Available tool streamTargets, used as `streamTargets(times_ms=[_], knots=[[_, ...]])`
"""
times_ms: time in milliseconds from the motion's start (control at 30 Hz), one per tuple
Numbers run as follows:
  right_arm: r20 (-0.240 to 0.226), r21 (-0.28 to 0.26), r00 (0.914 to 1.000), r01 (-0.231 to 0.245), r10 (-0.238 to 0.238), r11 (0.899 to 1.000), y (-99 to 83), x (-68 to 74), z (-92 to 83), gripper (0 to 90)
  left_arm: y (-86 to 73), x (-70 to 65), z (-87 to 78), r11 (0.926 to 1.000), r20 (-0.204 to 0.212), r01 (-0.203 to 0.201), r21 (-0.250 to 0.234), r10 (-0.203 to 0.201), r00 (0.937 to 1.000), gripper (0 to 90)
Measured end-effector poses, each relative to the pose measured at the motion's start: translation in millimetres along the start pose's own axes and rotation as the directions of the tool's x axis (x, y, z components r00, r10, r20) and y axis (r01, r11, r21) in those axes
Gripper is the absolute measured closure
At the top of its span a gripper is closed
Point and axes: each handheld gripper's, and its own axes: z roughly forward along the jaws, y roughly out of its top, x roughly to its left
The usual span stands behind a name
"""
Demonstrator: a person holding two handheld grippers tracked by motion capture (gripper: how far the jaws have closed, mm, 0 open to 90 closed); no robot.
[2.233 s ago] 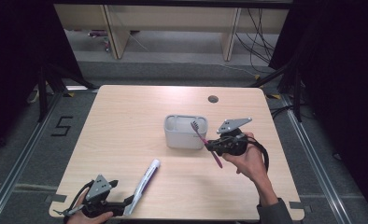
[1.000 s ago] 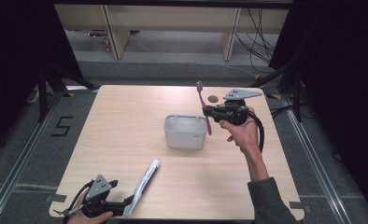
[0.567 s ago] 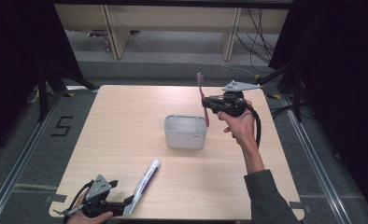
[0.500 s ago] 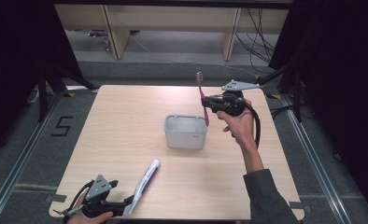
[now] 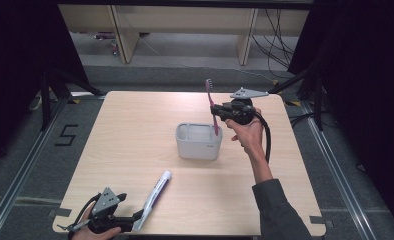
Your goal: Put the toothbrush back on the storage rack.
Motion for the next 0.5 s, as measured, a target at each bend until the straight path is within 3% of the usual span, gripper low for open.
streamTargets(times_ms=[33, 67, 133, 233, 500], knots=[[0.007, -0.009, 0.9997, 0.024, -0.024, 1.000, -1.5, -3.1, 1.7, 82.9, 0.0, 0.0, 0.0, 1.0000, 0.000, 0.001, 0.001, -0.001, 1.0000, 16.7], [0.007, -0.009, 1.0000, -0.001, 0.001, 1.000, -3.8, -2.8, 3.3, 82.9, 0.0, 0.1, 0.1, 1.0000, 0.000, 0.001, 0.000, -0.001, 1.0000, 16.8], [0.013, -0.005, 0.9999, 0.008, -0.008, 1.000, -5.2, -5.3, 4.1, 82.9, -0.1, 0.1, 0.1, 1.0000, 0.000, 0.002, -0.001, -0.002, 1.0000, 16.8], [0.000, -0.010, 0.9997, -0.025, 0.025, 1.000, -10.1, -6.8, 7.3, 82.9, -0.1, 0.1, 0.2, 1.0000, -0.001, 0.000, 0.002, 0.000, 1.0000, 16.7], [0.008, -0.006, 0.9997, -0.022, 0.022, 1.000, -18.4, -8.5, 12.6, 82.9, 0.0, 0.2, 0.1, 1.0000, 0.000, 0.001, -0.001, -0.001, 1.0000, 16.8]])
